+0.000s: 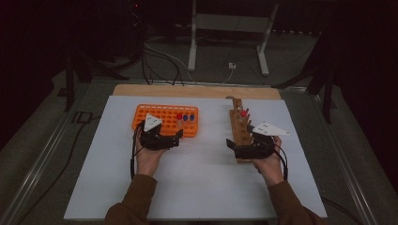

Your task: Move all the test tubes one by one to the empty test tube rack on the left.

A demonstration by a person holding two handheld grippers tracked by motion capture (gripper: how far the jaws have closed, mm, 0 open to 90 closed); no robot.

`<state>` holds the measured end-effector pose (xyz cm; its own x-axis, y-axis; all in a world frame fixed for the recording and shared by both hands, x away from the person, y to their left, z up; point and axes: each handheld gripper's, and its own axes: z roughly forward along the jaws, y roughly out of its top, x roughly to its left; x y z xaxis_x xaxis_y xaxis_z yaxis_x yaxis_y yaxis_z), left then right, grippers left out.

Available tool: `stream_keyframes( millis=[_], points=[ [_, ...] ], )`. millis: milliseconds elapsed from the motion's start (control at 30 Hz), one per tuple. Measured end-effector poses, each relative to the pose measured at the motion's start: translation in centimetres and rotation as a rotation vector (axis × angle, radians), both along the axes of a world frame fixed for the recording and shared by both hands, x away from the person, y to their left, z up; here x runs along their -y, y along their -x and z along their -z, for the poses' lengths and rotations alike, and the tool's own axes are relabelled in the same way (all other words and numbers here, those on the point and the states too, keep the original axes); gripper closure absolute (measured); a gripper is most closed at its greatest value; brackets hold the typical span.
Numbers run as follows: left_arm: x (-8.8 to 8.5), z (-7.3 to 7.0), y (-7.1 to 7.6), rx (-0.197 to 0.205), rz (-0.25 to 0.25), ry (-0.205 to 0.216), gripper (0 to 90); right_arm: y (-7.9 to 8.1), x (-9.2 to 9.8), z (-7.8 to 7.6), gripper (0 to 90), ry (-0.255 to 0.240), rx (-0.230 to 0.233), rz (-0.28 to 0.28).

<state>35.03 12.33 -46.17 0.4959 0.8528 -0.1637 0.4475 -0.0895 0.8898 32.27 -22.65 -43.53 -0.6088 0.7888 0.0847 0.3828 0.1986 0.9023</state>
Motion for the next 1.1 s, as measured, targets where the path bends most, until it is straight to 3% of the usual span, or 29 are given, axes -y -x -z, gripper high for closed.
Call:
stream_keyframes(
  millis=[100, 300, 400, 700, 967, 1100],
  points=[
    [-0.3, -0.4, 0.7, 0.024, 0.004, 0.013, 0.5, -0.2, 0.0, -0.2, 0.2, 0.003, 0.002, -0.002],
    [-1.1, -0.6, 2.1, 0.048, 0.011, -0.003, 0.4, -1.0, 0.6, -0.7, 0.2, 0.002, 0.003, 0.0],
    [-1.5, -0.5, 2.6, 0.05, 0.01, -0.018, 0.4, -1.6, 0.9, -0.9, 0.2, 0.005, -0.004, 0.012],
    [-3.1, 0.5, 3.5, 0.035, -0.031, 0.017, 0.5, -3.5, 1.9, -1.1, 0.2, -0.012, -0.033, 0.054],
    [-3.8, 0.6, 3.9, 0.04, -0.051, 0.016, 0.4, -5.3, 2.4, -1.2, 1.2, 0.008, -0.054, 0.087],
    [-3.6, 0.9, 3.8, 0.034, -0.045, 0.004, 0.4, -6.5, 2.4, -0.6, 4.5, 0.033, -0.089, 0.097]
  ],
)
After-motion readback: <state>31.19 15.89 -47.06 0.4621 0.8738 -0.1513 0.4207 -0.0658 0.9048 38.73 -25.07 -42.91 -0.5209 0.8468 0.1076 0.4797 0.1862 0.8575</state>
